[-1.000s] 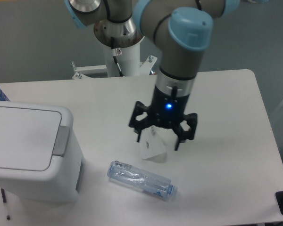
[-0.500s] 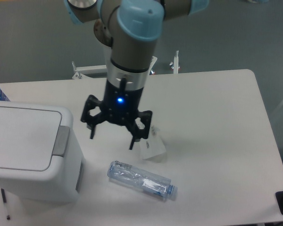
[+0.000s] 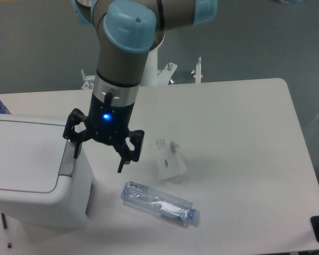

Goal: Open the trash can
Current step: 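Hook the gripper finger under the lid edge and lift it open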

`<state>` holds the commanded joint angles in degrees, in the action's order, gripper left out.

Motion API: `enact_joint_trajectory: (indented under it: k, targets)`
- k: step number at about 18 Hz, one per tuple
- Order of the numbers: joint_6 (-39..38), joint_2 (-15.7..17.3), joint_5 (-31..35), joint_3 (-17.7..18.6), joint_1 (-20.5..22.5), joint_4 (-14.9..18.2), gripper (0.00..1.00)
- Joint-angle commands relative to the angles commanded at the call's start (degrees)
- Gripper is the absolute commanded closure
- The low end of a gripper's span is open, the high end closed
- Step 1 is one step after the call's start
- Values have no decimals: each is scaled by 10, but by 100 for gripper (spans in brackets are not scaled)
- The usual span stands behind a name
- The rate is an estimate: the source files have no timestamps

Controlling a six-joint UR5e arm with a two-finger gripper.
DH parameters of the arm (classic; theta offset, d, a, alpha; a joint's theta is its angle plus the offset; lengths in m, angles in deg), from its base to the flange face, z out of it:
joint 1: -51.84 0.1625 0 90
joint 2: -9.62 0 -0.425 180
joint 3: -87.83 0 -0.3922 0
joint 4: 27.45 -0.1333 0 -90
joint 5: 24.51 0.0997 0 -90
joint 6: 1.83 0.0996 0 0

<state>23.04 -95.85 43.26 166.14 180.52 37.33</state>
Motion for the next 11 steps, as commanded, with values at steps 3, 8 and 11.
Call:
enact_joint_trajectory:
  k: [3, 8, 11]
  targets:
    - [0, -6, 0, 0, -1, -1, 0]
    - [0, -7, 1, 3, -4, -1, 0]
    - [3, -8, 1, 11, -5, -2, 0]
